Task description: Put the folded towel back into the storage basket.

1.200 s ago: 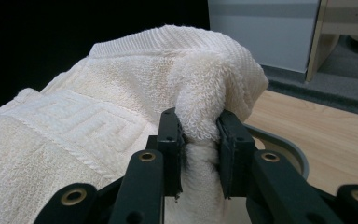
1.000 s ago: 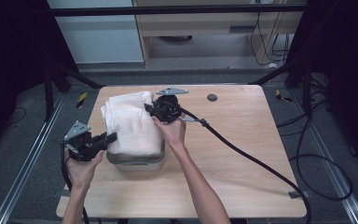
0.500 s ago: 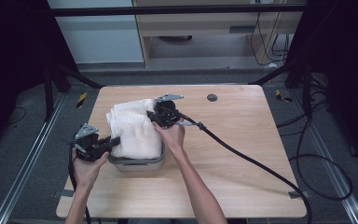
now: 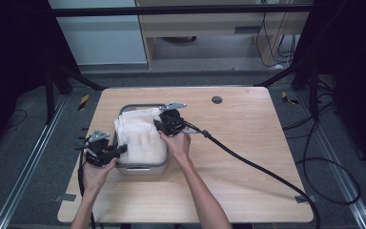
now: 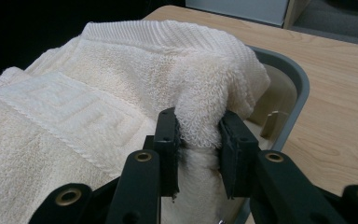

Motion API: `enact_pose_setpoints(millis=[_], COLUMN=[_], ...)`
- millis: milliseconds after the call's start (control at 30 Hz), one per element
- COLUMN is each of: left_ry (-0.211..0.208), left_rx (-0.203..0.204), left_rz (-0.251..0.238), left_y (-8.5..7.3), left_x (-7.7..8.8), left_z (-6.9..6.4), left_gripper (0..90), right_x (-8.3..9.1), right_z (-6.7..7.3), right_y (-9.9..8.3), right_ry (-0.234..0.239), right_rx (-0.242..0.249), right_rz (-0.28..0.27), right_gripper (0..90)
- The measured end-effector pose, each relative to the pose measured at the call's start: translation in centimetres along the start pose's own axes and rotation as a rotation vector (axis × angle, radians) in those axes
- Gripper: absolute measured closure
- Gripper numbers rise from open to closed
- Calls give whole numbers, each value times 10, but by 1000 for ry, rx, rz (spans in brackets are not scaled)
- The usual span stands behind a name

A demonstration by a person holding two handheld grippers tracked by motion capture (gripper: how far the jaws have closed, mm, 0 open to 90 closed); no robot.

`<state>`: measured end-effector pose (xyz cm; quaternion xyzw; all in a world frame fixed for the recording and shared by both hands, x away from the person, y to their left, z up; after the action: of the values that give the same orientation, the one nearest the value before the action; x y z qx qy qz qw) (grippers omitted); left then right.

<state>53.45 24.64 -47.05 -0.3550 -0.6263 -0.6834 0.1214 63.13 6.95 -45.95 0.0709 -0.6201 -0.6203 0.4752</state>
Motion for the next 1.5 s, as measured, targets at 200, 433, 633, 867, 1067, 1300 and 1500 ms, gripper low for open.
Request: enact_pose_setpoints(millis=[200, 433, 633, 867, 1067, 1300, 1500], left_ry=[10, 27, 45, 56, 74, 83, 91], left_rx=[7, 14, 17, 22, 4, -21, -36], left_rz=[23, 24, -31, -125, -167, -189, -184], left_y=[-4, -4, 3, 15, 19, 20, 15], left_x=[-5, -5, 2, 20, 28, 33, 35], left_z=[2, 4, 4, 5, 5, 2, 2], left_gripper=[706, 638, 582, 553, 486, 387, 330], right_x=[-1, -3, -2, 6, 22, 53, 84], right_z=[0, 0, -1, 2, 5, 3, -4], right_y=[-4, -7, -7, -1, 8, 14, 11], right_ry=[-19, -47, -57, -59, -43, -25, -11], right_rx=[18, 44, 81, 101, 114, 129, 134], right_rz=[6, 12, 5, -16, -60, -122, -144], right_gripper=[691, 644, 574, 550, 480, 336, 236])
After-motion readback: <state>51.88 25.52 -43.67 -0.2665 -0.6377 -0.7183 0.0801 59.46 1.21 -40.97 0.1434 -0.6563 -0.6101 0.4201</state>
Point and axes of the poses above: each handheld gripper's, and its own axes: x roughly backward along the jaws, y roughly out of its top, z roughly to its left, the point moved 7 cm from there along -x, roughly forward along the jaws, and after that the axes turned 8 degrees about y, right-handed, at the moved point
